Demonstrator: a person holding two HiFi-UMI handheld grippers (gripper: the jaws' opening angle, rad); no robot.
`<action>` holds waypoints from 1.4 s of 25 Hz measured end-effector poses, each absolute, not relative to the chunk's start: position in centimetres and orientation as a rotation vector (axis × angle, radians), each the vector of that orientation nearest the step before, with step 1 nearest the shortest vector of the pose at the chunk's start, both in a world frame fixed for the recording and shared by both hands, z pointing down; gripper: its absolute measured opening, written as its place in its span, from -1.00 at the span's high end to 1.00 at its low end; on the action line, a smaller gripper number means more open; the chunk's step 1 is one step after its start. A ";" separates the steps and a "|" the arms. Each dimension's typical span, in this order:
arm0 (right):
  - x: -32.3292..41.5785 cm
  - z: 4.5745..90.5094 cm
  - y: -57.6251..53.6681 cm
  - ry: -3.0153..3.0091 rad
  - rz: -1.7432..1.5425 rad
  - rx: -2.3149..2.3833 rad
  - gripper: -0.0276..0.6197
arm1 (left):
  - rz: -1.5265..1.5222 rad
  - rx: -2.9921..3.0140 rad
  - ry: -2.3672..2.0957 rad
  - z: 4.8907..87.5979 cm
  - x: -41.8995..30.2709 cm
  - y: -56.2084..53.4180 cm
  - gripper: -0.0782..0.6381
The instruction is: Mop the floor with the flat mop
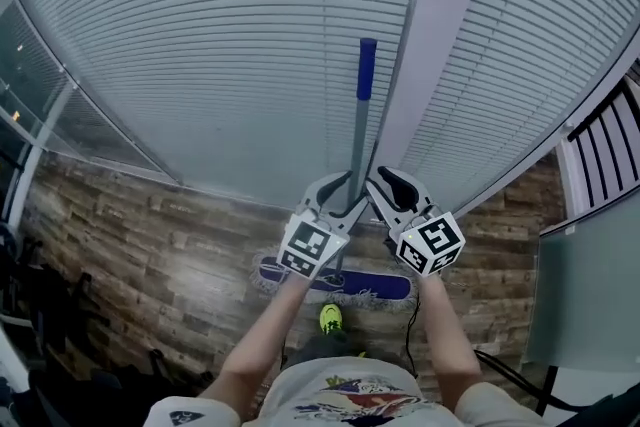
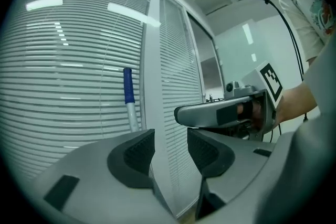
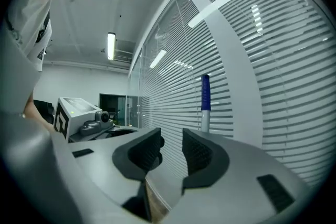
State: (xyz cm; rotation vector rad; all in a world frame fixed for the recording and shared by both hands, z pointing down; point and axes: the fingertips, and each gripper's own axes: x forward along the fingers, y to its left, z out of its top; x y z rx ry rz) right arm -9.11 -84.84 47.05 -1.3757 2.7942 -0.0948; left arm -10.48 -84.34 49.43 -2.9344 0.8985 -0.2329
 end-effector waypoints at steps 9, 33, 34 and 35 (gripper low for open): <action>-8.0 52.5 -94.1 2.813 -0.113 -1.439 0.43 | -0.284 -2.919 0.958 55.3 -8.8 -94.4 0.19; -9.8 49.7 -99.7 2.872 -0.051 -1.348 0.31 | -0.233 -2.955 0.964 55.6 -6.7 -97.6 0.37; -10.1 50.3 -99.0 2.879 -0.042 -1.334 0.31 | -0.227 -2.955 0.960 56.2 -6.8 -96.6 0.38; -10.4 50.6 -98.4 2.885 -0.034 -1.320 0.31 | -0.223 -2.955 0.962 56.7 -6.9 -95.7 0.38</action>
